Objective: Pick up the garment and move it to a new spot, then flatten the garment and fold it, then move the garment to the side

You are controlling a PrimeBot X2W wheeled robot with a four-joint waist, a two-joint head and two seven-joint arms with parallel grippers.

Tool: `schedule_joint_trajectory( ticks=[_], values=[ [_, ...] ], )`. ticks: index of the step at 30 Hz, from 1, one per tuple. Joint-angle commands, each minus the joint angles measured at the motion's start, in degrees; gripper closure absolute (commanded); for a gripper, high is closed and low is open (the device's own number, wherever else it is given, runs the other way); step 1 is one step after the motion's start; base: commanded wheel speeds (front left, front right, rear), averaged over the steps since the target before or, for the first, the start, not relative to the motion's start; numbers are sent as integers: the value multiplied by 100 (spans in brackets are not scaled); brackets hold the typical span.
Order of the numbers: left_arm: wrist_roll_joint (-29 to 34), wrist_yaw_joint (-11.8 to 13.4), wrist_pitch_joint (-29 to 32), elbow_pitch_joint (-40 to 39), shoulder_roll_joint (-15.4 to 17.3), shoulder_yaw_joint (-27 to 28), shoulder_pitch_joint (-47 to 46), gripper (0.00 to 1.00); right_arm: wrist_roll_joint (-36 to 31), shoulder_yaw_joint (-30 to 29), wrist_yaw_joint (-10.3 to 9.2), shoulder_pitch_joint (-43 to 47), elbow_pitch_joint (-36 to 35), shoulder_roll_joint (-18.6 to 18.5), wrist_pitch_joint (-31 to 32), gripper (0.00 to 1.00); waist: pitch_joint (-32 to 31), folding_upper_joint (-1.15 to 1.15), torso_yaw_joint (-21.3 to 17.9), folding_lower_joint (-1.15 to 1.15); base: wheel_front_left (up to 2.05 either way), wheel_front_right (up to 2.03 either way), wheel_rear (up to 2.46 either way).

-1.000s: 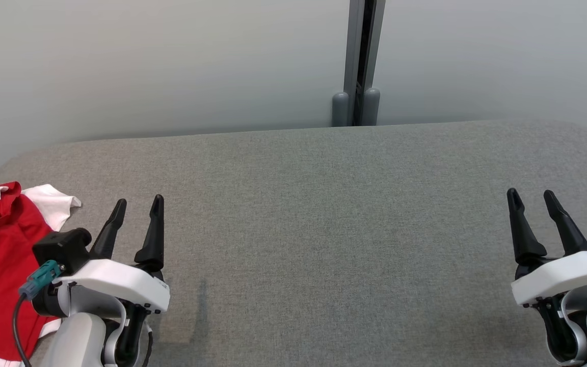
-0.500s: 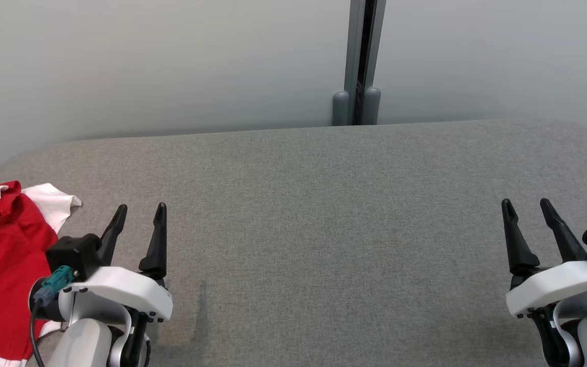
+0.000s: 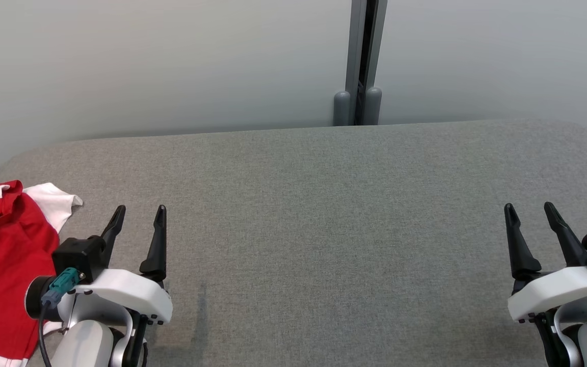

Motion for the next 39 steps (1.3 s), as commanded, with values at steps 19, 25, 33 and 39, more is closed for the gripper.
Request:
schedule_joint_trajectory(
  ticks=[19, 25, 33, 39],
  values=[
    [448, 216, 12, -128, 126, -73, 95, 0, -417, -75, 11, 126, -93, 18, -67, 0, 39, 0, 39, 0, 0, 0, 0],
    [379, 223, 25, -138, 136, -63, 96, 0, -379, -87, 11, 112, -84, 18, -54, 0, 47, 0, 67, 0, 0, 0, 0],
    [200, 206, 54, -152, 140, 9, -51, 0, -293, -68, 11, 52, -139, -2, -28, 0, 153, 0, 392, 0, 0, 0, 0],
    [113, 333, -18, -208, 131, 145, -19, 0, -263, 61, 11, -2, -197, -66, -8, 0, 241, 0, 963, 0, 0, 0, 0]
  ],
)
